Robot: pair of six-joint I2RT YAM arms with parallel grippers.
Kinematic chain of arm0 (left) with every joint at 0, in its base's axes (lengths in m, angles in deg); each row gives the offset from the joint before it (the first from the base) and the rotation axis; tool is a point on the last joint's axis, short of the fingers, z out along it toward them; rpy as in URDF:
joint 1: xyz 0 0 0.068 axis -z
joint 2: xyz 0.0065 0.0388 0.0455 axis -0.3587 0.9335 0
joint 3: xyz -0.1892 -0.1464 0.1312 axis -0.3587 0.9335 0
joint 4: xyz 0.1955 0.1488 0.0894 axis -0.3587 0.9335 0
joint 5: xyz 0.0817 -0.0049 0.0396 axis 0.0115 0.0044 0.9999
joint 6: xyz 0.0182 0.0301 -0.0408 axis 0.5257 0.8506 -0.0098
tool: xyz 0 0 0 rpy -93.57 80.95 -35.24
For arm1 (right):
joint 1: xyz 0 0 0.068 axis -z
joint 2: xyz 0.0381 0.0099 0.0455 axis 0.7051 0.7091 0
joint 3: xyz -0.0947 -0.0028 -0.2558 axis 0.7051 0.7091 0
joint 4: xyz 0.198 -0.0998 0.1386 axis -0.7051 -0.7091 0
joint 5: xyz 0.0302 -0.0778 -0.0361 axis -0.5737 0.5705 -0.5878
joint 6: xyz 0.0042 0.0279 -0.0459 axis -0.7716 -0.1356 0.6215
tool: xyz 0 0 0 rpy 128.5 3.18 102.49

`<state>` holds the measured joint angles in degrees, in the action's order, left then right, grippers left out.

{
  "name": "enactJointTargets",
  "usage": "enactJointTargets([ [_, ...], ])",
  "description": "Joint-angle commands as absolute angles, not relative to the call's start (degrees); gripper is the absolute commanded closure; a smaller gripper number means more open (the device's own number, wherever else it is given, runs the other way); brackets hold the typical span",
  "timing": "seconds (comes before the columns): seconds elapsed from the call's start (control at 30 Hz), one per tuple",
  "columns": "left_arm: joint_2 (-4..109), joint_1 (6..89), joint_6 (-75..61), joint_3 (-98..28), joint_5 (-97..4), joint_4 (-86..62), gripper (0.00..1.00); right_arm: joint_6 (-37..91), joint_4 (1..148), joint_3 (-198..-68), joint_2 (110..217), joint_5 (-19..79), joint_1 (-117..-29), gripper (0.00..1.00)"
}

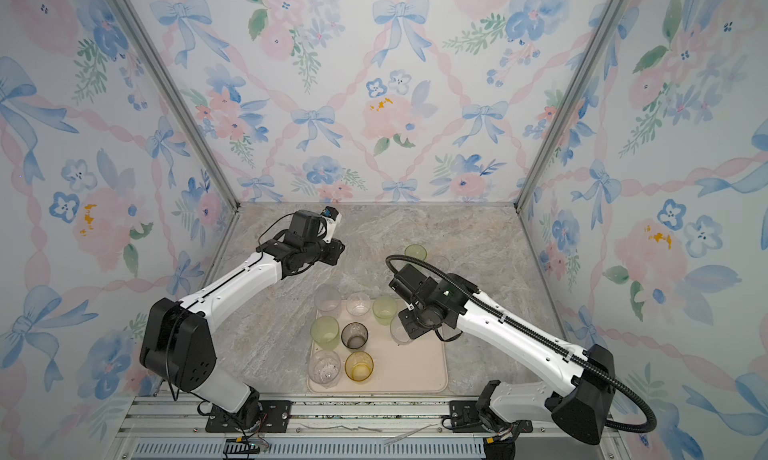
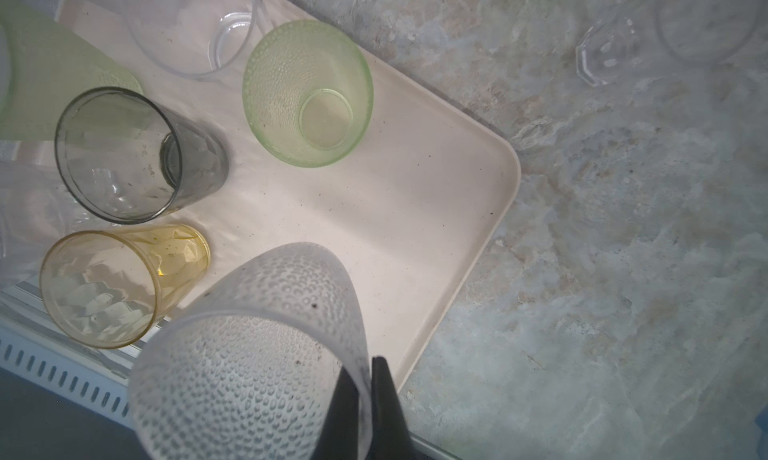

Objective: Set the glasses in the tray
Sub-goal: 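Carry the frosted clear glass onto the tray and open the right gripper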

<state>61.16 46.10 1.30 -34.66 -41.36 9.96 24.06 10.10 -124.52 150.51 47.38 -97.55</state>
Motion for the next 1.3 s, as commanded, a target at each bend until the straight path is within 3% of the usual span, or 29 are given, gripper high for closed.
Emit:
enactJointTargets([
  [0.0, 59.6, 45.7, 0.6, -34.1, -41.3, 9.3, 0.69, 21.7, 11.7, -123.2, 153.4, 48.1, -99.8, 1.00],
  [0.53, 58.7, 45.4, 1.2, -32.7, -41.0, 9.3, 0.69, 22.2, 22.0, -121.8, 164.8, 44.8, -100.2, 1.00],
  [1.07, 58.2, 44.8, 1.5, -31.6, -41.3, 9.4, 0.68, 23.3, 24.9, -121.0, 167.8, 42.9, -96.9, 1.00],
  [1.27, 58.2, 44.7, 1.6, -31.6, -41.3, 9.3, 0.68, 23.6, 25.0, -121.2, 168.3, 42.7, -96.5, 0.91],
])
